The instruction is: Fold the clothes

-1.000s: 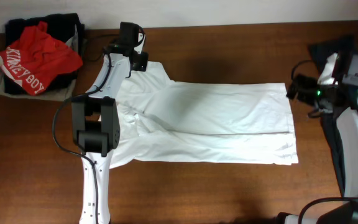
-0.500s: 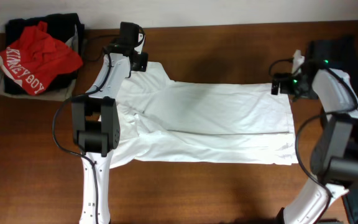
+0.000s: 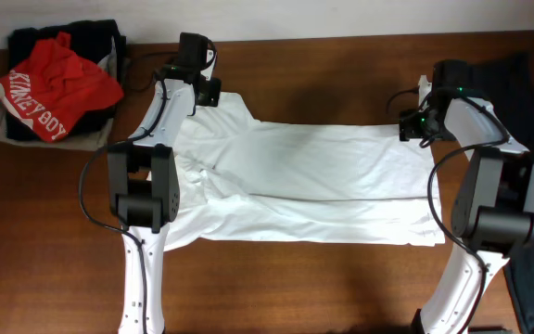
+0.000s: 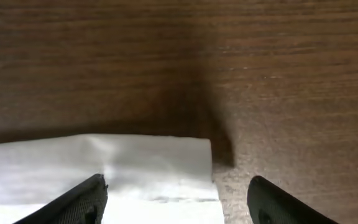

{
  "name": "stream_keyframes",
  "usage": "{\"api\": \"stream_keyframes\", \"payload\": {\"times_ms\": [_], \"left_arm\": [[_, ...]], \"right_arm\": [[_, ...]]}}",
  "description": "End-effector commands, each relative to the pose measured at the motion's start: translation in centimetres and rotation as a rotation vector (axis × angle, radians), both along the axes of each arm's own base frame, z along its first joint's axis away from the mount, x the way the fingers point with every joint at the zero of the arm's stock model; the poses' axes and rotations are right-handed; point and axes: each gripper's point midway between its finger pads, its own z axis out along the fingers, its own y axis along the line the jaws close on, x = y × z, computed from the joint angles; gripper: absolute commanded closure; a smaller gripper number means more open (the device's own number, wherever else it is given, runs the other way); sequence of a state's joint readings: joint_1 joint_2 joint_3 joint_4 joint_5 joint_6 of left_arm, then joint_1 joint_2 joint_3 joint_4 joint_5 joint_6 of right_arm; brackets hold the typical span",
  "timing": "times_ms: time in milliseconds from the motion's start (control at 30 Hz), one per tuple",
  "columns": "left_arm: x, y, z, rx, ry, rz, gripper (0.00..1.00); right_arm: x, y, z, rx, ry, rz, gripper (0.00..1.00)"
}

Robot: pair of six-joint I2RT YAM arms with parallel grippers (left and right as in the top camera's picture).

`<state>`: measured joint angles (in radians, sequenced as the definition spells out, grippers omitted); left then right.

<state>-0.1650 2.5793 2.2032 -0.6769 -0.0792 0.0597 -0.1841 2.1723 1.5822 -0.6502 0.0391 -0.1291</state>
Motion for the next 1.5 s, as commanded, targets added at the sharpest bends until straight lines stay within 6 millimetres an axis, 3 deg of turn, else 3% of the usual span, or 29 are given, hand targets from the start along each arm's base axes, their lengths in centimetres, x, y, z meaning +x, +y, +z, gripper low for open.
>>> {"api": "stream_keyframes", "payload": {"times_ms": [0,33,267,500,600,700,833,967,1167,1367,1467], "left_arm": [[-1.6,0.3,-5.4,0.004,0.106,0.005,0.90],[-1.6,0.3,-5.4,0.004,0.106,0.005,0.83],[-1.6,0.3,-5.4,0.004,0.106,0.006,0.82],[-1.6,0.3,-5.4,0.004,0.107,0.005,0.82],[-1.6,0.4,-5.4,0.005,0.107,0.006,0.83],[-1.8,0.4,-5.4,0.006,0.113,0.006,0.96],[-2.0,0.5,-4.4,0.006,0.118,0.006,0.99],[-1.6,0.5,-0.3,0.000,0.078,0.007,0.99],[-2.3,0.6,7.4,-0.012,0.010,0.008,0.99],[-4.2,0.9,11.5,-0.012,0.008,0.008,0.99],[-5.8,1.2,13.6,-0.009,0.028,0.008,0.99]], "right_arm": [[0.4,-0.5,-0.6,-0.017,0.001,-0.022,0.24],[0.3,-0.6,-0.9,-0.016,0.007,-0.022,0.24],[0.5,-0.7,-2.2,-0.012,0.013,-0.026,0.27],[1.1,-0.9,-2.0,-0.010,-0.015,-0.044,0.60],[1.1,-1.1,-2.0,-0.010,-0.015,-0.051,0.79],[0.9,-1.7,-2.0,0.002,-0.021,-0.117,0.92],[0.5,-3.3,-1.9,0.028,-0.027,-0.225,0.96],[0.3,-4.4,-0.5,0.042,-0.031,-0.274,0.96],[0.4,-4.8,4.0,0.047,-0.004,-0.284,0.96],[-1.5,-4.2,7.5,0.083,0.079,-0.375,0.96],[-3.4,-3.6,8.7,0.095,0.157,-0.385,0.96]]}}
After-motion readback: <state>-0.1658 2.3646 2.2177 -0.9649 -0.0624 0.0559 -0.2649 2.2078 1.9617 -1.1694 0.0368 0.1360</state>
